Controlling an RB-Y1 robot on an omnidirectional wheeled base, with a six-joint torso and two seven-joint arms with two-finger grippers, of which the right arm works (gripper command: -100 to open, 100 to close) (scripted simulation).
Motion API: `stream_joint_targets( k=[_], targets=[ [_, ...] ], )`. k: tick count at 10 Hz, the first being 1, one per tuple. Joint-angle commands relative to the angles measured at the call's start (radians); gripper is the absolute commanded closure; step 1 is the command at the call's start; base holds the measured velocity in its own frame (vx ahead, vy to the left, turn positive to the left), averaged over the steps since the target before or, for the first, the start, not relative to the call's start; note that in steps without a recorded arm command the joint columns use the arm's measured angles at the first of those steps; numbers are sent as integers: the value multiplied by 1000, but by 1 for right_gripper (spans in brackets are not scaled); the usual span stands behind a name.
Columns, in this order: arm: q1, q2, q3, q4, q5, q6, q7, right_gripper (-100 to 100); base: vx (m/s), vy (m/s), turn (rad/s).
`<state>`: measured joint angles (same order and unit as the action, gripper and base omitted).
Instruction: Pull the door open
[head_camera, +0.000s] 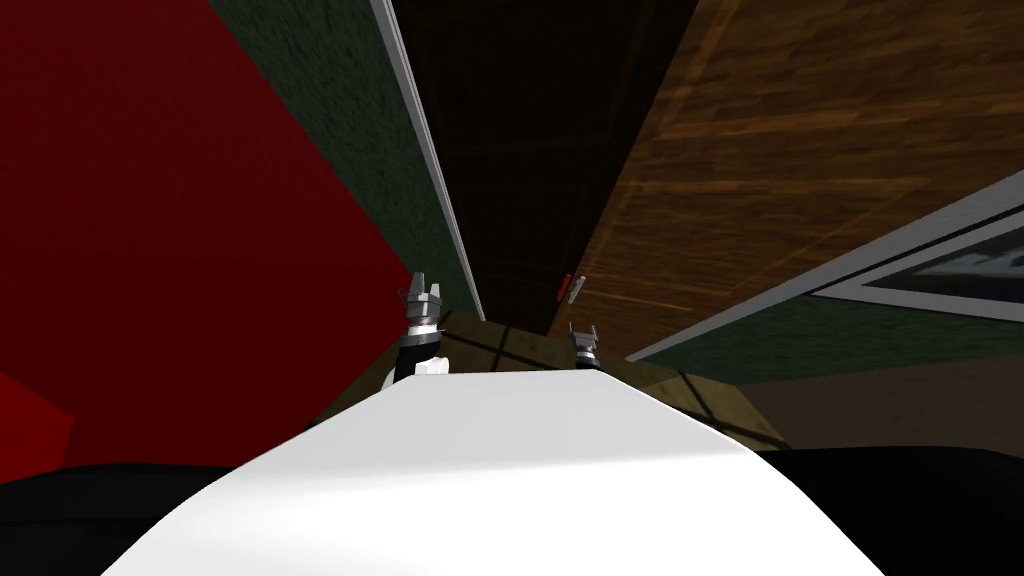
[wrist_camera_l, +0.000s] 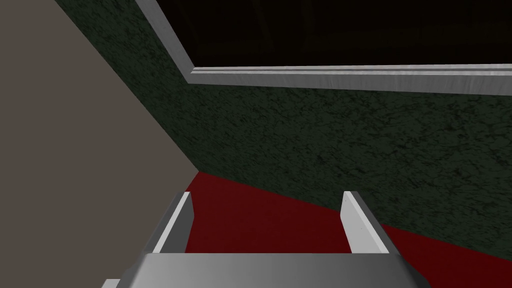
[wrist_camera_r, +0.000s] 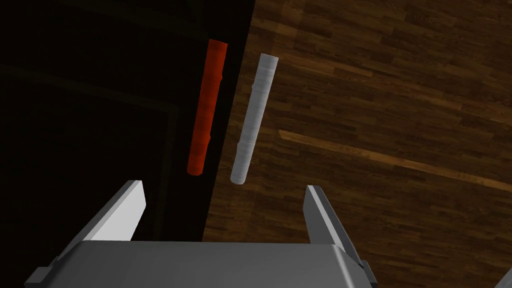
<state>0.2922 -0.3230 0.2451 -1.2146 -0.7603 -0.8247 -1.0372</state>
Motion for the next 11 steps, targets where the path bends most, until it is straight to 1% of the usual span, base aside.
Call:
stream_joint_targets(
  k=[1,4,5,6,8,11],
  targets=[
    [-11,-4,10,38,-19,-16,-33,-100,89,-39,60],
    [-22,-17,24,88,-57,-35,-87,-100,86,-56,66],
    [-29,-23,32,115,-77,-46,-115,-100,129,-64,103],
    [-33,-27,35,128,-87,-51,-129,-100,118,-73,84],
    [-45,-38,48,172,-122,-68,-178,-100,127,-77,94],
    [-60,-49,58,212,-153,-84,-222,-100,136,-62,70]
  ],
)
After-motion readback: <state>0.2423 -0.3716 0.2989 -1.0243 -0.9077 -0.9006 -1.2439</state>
